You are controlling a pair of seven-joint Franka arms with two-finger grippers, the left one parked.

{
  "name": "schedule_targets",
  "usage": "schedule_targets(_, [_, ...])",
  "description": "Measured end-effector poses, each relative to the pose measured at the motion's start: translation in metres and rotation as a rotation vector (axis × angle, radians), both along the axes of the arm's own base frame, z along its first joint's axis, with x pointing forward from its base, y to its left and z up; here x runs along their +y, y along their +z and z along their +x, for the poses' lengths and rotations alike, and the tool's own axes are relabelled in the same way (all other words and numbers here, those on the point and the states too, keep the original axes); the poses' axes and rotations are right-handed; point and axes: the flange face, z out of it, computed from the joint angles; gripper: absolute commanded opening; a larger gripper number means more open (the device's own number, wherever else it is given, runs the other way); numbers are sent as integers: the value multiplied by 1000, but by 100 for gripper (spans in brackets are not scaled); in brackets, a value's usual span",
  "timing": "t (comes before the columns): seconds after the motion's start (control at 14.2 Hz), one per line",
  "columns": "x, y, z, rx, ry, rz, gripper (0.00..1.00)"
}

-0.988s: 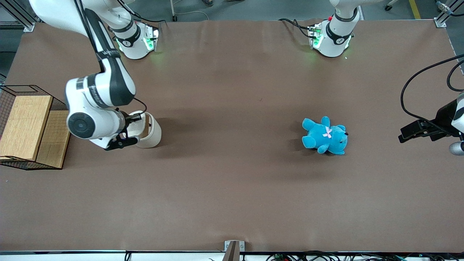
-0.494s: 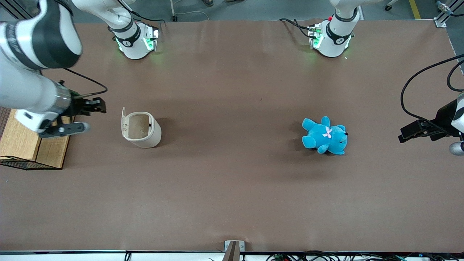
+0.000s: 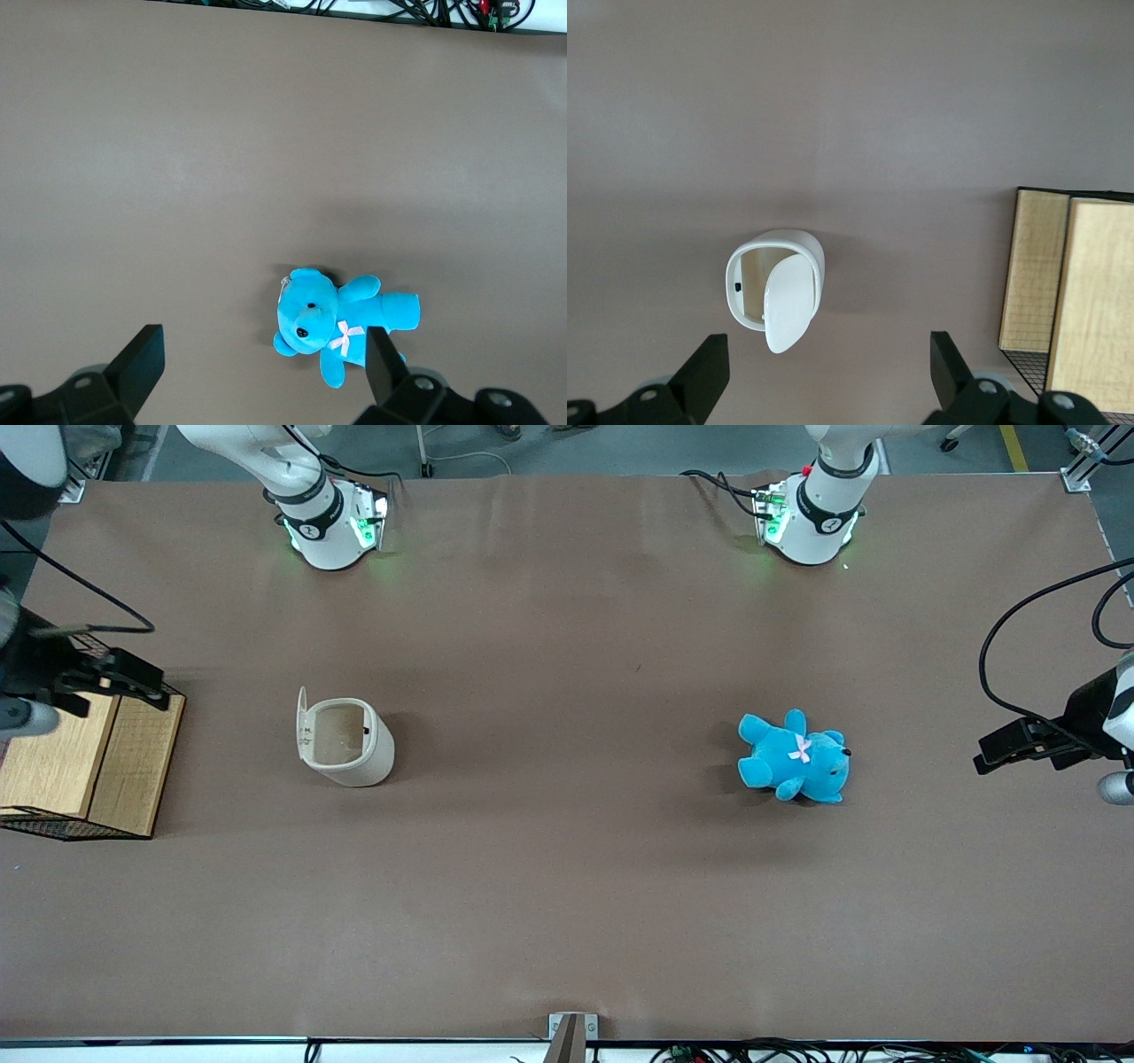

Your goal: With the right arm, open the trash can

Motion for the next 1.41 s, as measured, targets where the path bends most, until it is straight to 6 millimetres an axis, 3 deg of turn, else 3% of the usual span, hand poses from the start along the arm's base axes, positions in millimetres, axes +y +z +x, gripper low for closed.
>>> schedule_targets(0.14, [-5, 21, -12, -34, -6, 4, 100])
schedule_targets(0.28, [-5, 29, -17, -50, -6, 6, 100])
schedule_targets(0.78, [-31, 18, -15, -35, -46, 14, 100])
schedule_targets(1.41, [-27, 5, -14, -10, -39, 15, 100])
